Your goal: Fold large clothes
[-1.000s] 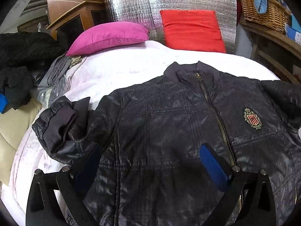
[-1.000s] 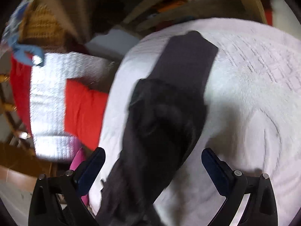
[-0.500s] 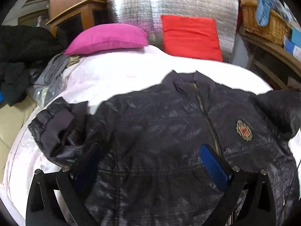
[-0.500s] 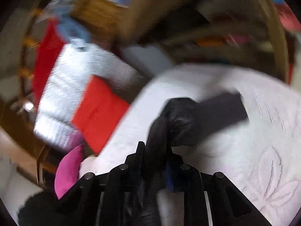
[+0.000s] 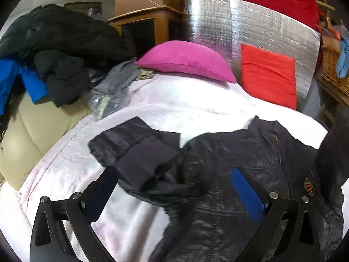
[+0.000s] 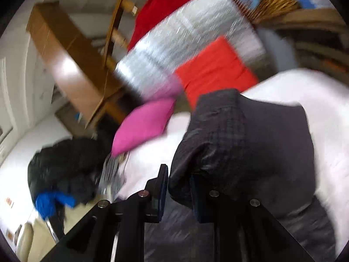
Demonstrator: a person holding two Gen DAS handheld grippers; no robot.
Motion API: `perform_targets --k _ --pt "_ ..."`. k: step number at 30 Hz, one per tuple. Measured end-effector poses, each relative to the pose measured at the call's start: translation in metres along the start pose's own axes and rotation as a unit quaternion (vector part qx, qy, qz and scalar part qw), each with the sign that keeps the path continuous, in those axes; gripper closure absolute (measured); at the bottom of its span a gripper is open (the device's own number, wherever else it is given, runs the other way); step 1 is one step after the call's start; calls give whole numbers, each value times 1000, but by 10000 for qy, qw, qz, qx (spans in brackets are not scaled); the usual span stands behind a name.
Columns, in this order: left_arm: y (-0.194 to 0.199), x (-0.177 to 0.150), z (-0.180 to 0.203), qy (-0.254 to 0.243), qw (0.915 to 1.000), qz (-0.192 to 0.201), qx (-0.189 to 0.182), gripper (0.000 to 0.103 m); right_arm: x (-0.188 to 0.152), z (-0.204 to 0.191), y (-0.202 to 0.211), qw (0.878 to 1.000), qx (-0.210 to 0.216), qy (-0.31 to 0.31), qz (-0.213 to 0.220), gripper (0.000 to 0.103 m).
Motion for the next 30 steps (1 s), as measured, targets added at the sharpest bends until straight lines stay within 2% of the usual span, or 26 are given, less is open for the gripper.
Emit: perform_targets --k 2,6,7,8,9,10,14,15,18,20,22,25,28,30 --pt "5 0 -9 33 10000 63 20 0 -24 -10 -18 9992 141 62 -358 81" --pt "6 0 -18 112 9999 23 5 0 -79 -25 -51 9889 395 -81 -1431 77" --pt "5 0 -19 159 9999 -19 -55 0 -91 -26 -60 9834 460 -141 -1752 65" --pt "4 0 -20 205 9997 -80 -123 0 -98 -24 -64 9796 516 -175 -1932 35" --pt "2 0 -20 248 9994 -156 -208 0 -106 -26 -65 9754 622 -203 -2103 21" --pt "1 -1 -20 271 9991 -201 -269 0 -113 -26 -60 9736 745 -217 -2148 12" --pt "-3 -5 -9 358 9968 -403 -585 0 -102 -21 -28 9765 1004 67 -1907 12" --pt "-5 -7 -4 400 9948 -502 -787 0 -92 -14 -20 9805 948 117 -1720 12" --pt "-7 -12 13 408 9903 -648 -1160 0 -69 16 2 9935 447 45 -1045 12" --pt "-8 -17 27 294 9891 -712 -1255 0 -59 41 12 9969 -31 30 -790 13" --pt "-15 -22 38 141 9889 -857 -1204 0 -58 70 14 9968 -446 -10 -666 13" --pt "-38 -32 44 74 9880 -1262 -886 0 -60 95 5 9935 -748 -166 -841 16" --pt "-57 -45 47 50 9850 -1600 -644 0 -59 103 -4 9912 -982 190 -871 17" --pt "-69 -55 56 -273 9844 -1707 -343 1 -58 105 -7 9903 -1029 295 -881 21"
Point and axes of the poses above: each gripper's, at about its wrist camera, not at the fingertips, and y roughly against the way its jaws point, z to its right, x to its top, the point moved 2 cm from there along -y, roughly the way its jaws point, and after that the axes turned 7 degrees about y, right-handed, at the moved point
